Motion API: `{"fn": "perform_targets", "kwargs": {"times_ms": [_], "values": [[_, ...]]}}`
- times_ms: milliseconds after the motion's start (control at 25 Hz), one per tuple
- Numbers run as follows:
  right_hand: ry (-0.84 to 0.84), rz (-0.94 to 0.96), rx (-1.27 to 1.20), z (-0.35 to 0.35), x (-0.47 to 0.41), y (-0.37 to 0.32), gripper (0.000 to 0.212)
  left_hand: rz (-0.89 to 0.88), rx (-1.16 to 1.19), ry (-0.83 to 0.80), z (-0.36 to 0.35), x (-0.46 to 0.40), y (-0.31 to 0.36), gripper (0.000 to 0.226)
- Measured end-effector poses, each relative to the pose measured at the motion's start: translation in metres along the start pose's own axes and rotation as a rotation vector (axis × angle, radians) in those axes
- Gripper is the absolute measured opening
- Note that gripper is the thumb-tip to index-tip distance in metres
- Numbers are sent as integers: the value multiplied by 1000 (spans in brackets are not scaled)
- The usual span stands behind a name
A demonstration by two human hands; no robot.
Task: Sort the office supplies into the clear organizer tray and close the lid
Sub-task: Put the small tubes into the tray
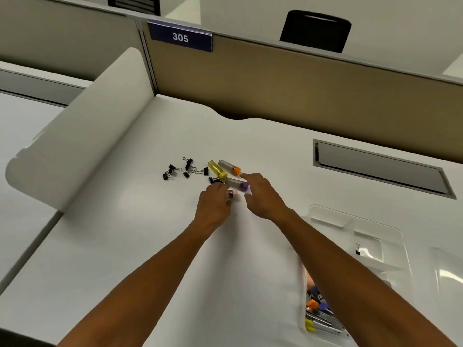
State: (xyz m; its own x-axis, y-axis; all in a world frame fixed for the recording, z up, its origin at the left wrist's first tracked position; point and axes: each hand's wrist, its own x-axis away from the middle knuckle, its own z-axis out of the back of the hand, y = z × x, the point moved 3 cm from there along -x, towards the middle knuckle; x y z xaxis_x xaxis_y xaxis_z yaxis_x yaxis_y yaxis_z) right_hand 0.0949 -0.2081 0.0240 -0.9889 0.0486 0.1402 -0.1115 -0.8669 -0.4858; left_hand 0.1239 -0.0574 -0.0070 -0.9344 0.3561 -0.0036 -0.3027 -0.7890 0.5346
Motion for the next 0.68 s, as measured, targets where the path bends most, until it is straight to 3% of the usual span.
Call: {"fn": "perform_targets", "kwargs": {"times_ms": [280, 520, 680], "values": [[-130, -24, 239, -21, -33, 0, 75, -112, -63, -58, -20, -8, -9, 22], [11, -54, 264, -31, -30, 4, 41, -86, -45, -116, -20, -14, -20, 31], [26, -85, 267, -31, -18, 4, 35, -83, -82, -149, -12, -9, -21, 45]]}}
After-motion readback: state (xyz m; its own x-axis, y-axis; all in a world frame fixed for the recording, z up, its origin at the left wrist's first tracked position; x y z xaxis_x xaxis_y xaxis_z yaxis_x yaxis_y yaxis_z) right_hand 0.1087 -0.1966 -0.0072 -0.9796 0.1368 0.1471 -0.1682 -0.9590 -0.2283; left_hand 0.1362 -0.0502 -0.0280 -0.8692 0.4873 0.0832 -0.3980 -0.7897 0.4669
